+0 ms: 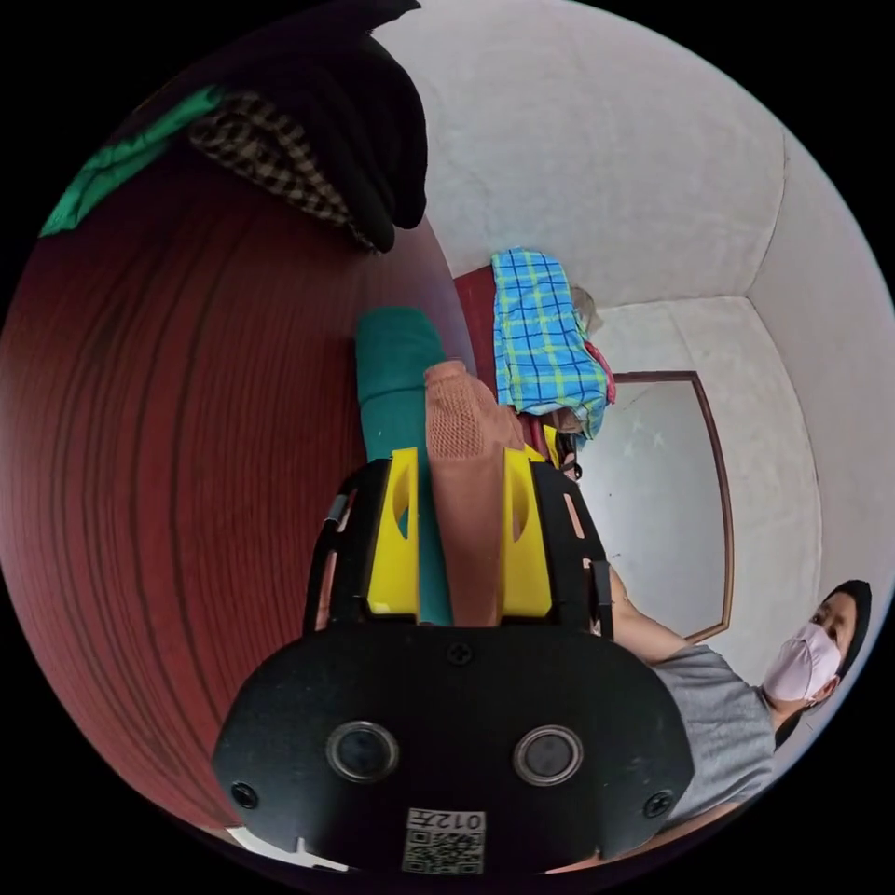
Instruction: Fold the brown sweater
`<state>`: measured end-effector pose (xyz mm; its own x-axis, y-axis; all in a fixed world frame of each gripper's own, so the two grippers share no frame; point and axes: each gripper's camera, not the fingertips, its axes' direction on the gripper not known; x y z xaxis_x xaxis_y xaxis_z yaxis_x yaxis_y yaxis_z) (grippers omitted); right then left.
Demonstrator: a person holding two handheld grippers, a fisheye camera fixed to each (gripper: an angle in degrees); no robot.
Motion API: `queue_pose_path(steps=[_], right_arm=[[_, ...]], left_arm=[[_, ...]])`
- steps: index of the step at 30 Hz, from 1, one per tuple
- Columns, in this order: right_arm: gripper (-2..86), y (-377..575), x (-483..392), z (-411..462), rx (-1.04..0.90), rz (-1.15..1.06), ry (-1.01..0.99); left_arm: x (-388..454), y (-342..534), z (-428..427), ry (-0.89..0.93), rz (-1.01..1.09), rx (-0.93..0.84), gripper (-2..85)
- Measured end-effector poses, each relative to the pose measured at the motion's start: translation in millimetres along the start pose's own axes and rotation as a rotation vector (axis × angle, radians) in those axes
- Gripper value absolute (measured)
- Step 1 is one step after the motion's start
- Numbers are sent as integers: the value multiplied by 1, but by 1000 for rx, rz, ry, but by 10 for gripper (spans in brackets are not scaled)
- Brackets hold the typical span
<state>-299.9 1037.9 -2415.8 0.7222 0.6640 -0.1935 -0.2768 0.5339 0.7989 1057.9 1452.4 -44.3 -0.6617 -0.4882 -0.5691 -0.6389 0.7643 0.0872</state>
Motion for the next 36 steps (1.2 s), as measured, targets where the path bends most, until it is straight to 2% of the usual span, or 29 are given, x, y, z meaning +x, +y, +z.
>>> queue_pose_path(steps=[3,6,8,11,13,16,19,23,27,31,33,35,36], right_arm=[[156,-27,9,40,-96,-39,57],[95,-38,12,62,-104,-129,77],[25,-39,19,63,-57,-189,35],[1,-35,21,42,92,-269,-46],[-3,-41,31,41,132,-268,6],[-2,-63,62,72,119,-209,90],[10,-84,100,113,93,-129,44],[73,-94,129,126,211,-89,25],[80,-90,111,125,287,-201,123],[73,-102,90,188,139,-361,134],[66,-113,98,230,46,-386,204],[55,-129,137,284,-57,-359,415],[41,-133,150,294,-76,-353,441]], left_arm=[[4,-9,13,-27,-4,-4,106],[9,-12,29,-20,11,-18,79],[18,-10,37,14,50,-6,49],[47,-3,41,-65,176,32,20],[59,0,45,-114,236,47,11],[50,-6,63,-131,169,18,5],[45,-7,79,-116,106,-3,6],[53,2,76,-40,40,62,11],[113,26,61,-157,193,148,11],[182,46,95,-293,375,59,7],[206,58,129,-332,428,-27,3],[209,63,157,-454,419,-109,1],[208,67,170,-497,419,-138,0]])
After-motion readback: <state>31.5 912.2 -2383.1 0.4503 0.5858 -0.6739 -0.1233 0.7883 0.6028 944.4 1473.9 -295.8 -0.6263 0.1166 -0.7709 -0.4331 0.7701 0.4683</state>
